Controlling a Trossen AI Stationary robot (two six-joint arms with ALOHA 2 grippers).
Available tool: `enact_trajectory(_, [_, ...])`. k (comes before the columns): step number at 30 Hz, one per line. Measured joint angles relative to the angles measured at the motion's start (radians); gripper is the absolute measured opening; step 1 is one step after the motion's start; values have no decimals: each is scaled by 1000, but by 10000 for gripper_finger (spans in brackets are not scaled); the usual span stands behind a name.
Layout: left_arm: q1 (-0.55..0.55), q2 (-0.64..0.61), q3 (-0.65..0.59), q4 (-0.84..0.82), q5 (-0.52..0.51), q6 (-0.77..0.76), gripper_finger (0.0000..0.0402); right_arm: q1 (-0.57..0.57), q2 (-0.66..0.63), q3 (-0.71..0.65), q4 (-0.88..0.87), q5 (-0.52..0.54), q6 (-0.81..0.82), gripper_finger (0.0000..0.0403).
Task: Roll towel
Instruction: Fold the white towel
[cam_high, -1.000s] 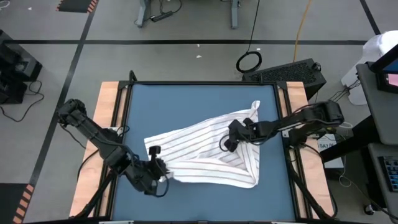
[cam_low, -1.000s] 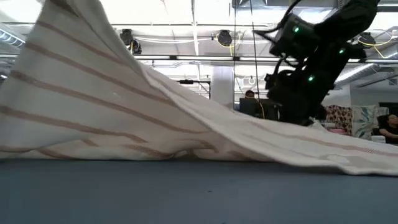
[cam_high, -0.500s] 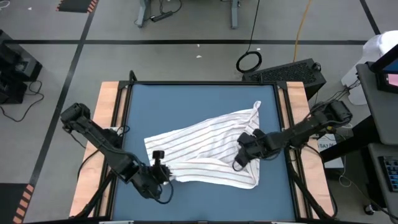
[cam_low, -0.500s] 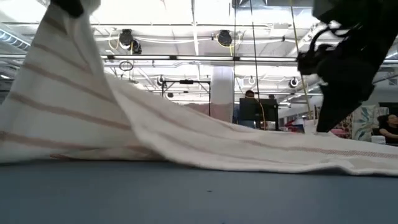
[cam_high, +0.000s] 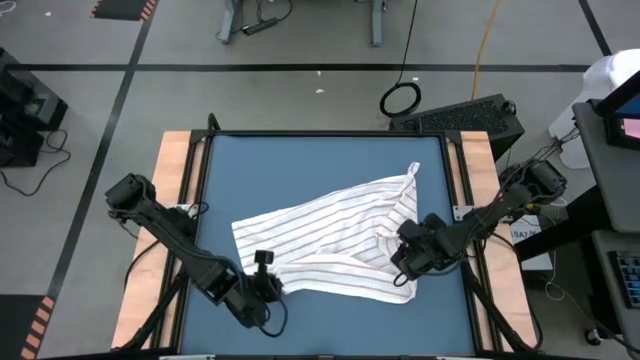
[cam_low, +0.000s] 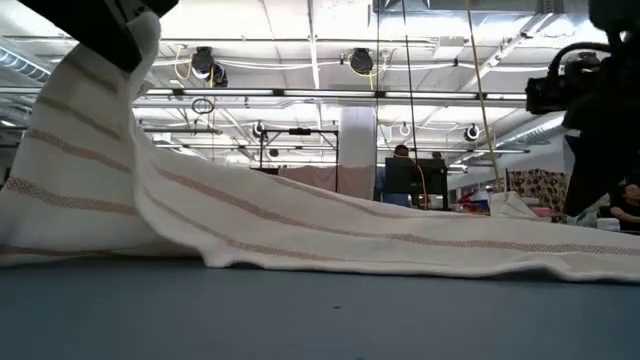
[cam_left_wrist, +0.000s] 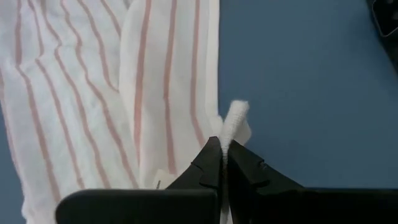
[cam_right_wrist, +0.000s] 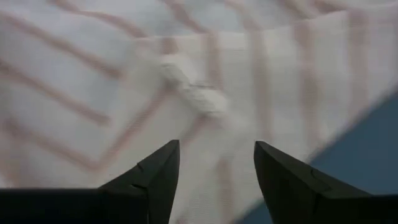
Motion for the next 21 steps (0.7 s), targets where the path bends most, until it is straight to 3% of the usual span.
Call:
enact_trajectory(3, [-4,1,0,29,1,0,11,1,7,-35,25,37,2,199])
enact_trajectory(9, [-17,1,0,31,3,-32,11,1,5,-123,265,54,-123,199])
enact_trajectory(14, [-32,1,0,66,7,-34,11,1,5,-164,283,52,-92,189])
enact_trajectory(17, [-43,1,0,84,7,-34,11,1,5,-182,296,36,-92,149])
enact_trajectory(21, [-52,1,0,85,7,-34,11,1,3,-191,317,14,-86,61])
